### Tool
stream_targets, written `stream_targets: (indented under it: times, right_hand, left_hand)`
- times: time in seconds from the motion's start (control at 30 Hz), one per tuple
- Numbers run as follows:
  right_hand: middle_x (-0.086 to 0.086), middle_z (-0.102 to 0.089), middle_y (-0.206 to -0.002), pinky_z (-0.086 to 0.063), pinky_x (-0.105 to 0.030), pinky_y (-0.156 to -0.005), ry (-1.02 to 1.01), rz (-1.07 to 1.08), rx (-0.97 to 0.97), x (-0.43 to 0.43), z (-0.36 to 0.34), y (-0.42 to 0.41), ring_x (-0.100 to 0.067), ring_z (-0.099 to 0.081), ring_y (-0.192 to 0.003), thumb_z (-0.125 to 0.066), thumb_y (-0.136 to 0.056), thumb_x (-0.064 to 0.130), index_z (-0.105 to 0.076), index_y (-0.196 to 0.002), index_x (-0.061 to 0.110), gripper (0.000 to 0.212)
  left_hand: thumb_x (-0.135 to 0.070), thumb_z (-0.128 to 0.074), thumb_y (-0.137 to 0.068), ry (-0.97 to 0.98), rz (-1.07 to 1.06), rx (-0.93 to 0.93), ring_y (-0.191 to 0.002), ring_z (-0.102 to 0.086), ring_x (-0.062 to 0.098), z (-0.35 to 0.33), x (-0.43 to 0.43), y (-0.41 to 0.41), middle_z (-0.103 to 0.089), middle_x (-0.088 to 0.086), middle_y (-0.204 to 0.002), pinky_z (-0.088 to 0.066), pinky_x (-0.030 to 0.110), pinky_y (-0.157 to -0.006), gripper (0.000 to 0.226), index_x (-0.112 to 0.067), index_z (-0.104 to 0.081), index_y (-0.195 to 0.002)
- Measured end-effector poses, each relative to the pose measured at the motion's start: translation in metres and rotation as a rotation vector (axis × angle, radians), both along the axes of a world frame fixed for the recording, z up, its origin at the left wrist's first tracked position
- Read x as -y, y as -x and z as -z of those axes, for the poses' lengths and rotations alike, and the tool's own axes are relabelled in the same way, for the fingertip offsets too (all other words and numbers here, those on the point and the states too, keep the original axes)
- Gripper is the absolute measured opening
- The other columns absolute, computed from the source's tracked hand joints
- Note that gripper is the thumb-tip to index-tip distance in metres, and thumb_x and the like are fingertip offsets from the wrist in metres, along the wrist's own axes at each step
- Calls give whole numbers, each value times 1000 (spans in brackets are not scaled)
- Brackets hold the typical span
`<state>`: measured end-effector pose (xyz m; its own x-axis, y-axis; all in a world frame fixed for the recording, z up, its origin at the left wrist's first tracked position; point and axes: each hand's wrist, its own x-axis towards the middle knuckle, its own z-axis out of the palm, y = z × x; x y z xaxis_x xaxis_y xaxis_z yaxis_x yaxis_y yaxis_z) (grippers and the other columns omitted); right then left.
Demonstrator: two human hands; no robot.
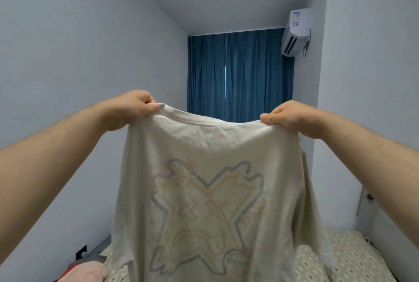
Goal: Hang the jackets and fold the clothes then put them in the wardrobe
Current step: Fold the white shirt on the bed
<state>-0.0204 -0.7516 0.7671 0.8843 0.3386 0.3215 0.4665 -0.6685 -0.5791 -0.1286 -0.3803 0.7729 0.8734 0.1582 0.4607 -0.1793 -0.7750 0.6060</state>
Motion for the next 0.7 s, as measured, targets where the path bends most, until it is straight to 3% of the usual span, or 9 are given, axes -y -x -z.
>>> stream_targets:
  times: [0.07,0.2,0.27,0.33,0.4,0.43,0.53,0.6,0.7]
  right_hand:
    - [8,-62,-65,-47,-24,-63,-49,-40,20,-3,1,1,-11,-59,-64,-60,-95,48,-70,-72,13,42]
    - [12,-57,-51,-40,-15,-39,-148,-114,-51,-4,11,1,1,-49,-40,-53,-103,29,-63,-84,9,29]
    - [5,-65,-65,-45,-17,-45,-185,-169,-127,-5,14,1,-1,-58,-48,-54,-103,22,-66,-90,10,22]
    - [-4,-74,-86,-54,-23,-56,-239,-236,-237,-2,15,0,-11,-71,-69,-54,-100,9,-70,-101,11,16]
    - [-9,-76,-104,-58,-30,-67,-256,-306,-336,2,16,-2,-22,-74,-91,-52,-93,-5,-71,-112,9,31]
    - [-11,-75,-107,-59,-32,-71,-233,-331,-360,2,17,-2,-26,-73,-96,-50,-90,-8,-71,-113,7,35]
    - [-13,-72,-97,-56,-33,-70,-191,-368,-354,-2,18,4,-23,-71,-85,-51,-85,-11,-73,-95,7,30]
    - [-12,-67,-94,-55,-32,-73,-144,-503,-395,-7,18,14,-20,-67,-81,-56,-84,-9,-72,-87,13,27]
    - [-18,-66,-117,-55,-37,-83,12,-837,-603,-20,18,33,-25,-67,-89,-63,-92,5,-66,-122,14,32]
  left_hand:
    - [-37,-54,-100,-54,-25,3,-66,-37,17,1,3,1,-44,2,-75,-30,29,-57,33,-11,-51,-79]
    - [-39,-50,-101,-106,-93,30,-69,-40,19,2,7,1,-47,5,-79,-32,31,-59,32,-12,-51,-84]
    - [-38,-54,-100,-70,-68,38,-73,-45,20,2,7,1,-52,5,-83,-36,31,-61,30,-12,-53,-87]
    - [-33,-57,-99,10,7,23,-81,-57,21,3,4,3,-63,4,-94,-48,34,-70,20,-14,-61,-94]
    - [-23,-56,-100,14,62,-7,-91,-64,19,5,0,5,-70,6,-101,-52,37,-83,14,-19,-70,-101]
    - [-17,-54,-101,-17,64,-12,-89,-64,17,7,-1,4,-71,6,-99,-51,34,-81,19,-20,-73,-98]
    - [-12,-50,-100,-59,-2,39,-74,-58,13,14,-3,-2,-68,-1,-82,-47,25,-65,28,-21,-71,-84]
    - [-1,-43,-98,37,-27,111,-65,-55,12,17,0,-8,-63,-3,-73,-44,23,-57,36,-20,-67,-79]
    - [15,-33,-91,350,100,171,-61,-57,13,18,12,-15,-61,-3,-64,-51,23,-54,46,-17,-62,-75]
